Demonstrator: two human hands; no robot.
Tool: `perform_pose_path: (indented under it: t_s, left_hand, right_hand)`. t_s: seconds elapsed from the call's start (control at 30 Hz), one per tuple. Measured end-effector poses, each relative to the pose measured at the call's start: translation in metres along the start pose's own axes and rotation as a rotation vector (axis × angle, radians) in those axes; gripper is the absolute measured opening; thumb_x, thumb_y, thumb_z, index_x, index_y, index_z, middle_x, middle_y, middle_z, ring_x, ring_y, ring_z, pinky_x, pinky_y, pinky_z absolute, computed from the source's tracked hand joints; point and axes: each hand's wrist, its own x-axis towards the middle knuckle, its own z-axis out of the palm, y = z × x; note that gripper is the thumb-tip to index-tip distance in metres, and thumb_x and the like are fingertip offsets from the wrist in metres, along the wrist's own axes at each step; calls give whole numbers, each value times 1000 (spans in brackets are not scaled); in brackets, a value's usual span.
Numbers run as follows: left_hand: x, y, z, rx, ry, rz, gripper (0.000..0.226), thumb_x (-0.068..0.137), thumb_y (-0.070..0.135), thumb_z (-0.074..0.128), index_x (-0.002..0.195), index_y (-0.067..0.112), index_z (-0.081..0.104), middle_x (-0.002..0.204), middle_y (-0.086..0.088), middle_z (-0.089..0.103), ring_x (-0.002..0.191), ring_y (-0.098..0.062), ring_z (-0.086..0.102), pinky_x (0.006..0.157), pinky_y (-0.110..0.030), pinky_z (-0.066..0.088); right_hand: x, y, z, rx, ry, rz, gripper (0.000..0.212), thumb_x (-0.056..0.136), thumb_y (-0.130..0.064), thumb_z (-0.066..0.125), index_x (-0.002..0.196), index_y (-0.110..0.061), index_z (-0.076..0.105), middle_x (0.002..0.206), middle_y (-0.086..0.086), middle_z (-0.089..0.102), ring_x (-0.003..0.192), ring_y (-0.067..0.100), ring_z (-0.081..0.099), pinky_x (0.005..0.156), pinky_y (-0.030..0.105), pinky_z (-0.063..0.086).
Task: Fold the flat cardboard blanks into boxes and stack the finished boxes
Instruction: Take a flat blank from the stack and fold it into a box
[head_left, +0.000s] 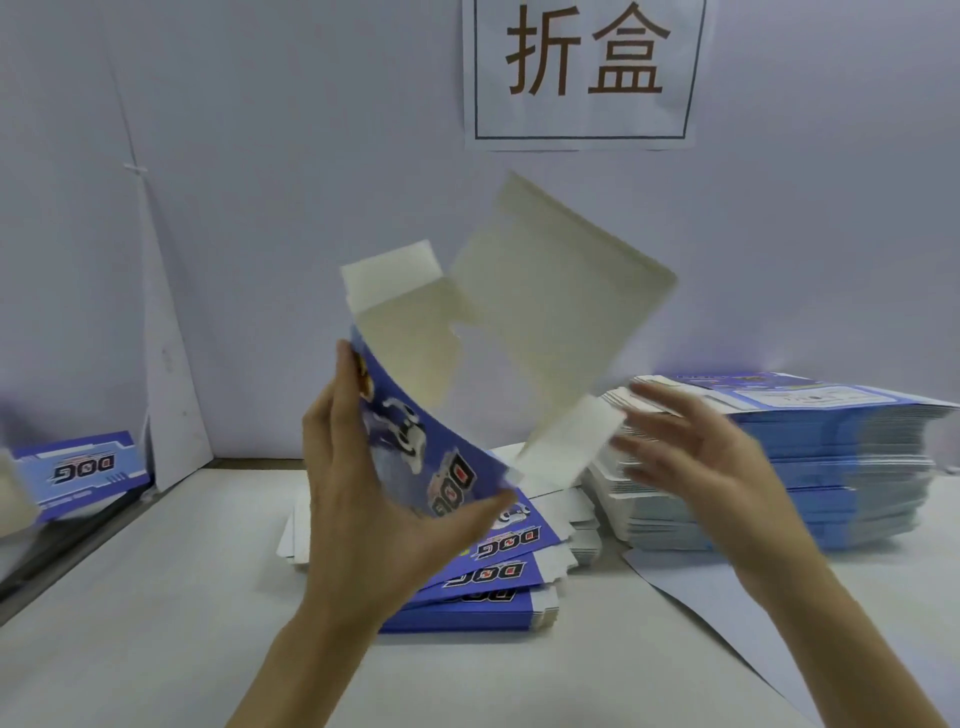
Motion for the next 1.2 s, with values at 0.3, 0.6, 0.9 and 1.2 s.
perform_pose_path:
  t_s: [0.3, 0.6, 0.9, 1.2]
  left_hand:
    - [-11, 9, 23, -386, -34, -400, 120, 42, 80, 73, 145, 38, 29, 137, 2, 46, 128, -23, 48, 97, -49, 49]
    - [-3, -9, 15, -526, -292, -487, 60, 74, 56, 65, 124, 25, 52, 90, 2, 73, 74, -14, 69, 61, -23, 55]
    - [-5, -11, 17, -545, -197, -429, 40, 78, 43, 58, 113, 25, 58, 96, 15, 73, 88, -5, 70, 67, -12, 52]
    - [-3, -14, 14, -657, -134, -470, 23, 72, 45, 63, 90, 35, 73, 92, 3, 75, 85, -14, 72, 67, -21, 57]
  right_hand:
    - [-14, 25, 58, -156, -272, -260, 82, 73, -26, 82, 132, -60, 37, 124, -25, 61, 111, -1, 62, 83, 9, 49]
    - [-5, 26, 35, 184, -346, 91, 68, 69, -44, 71, 132, -27, 52, 121, 0, 69, 106, 24, 69, 77, 29, 57]
    - [-5, 30, 42, 181, -270, 183, 57, 72, -37, 74, 124, -26, 54, 111, -7, 73, 97, 18, 72, 67, 22, 57]
    - [-6, 28, 42, 145, -272, 145, 73, 61, -52, 75, 126, -30, 52, 115, -8, 71, 103, 15, 70, 70, 24, 58]
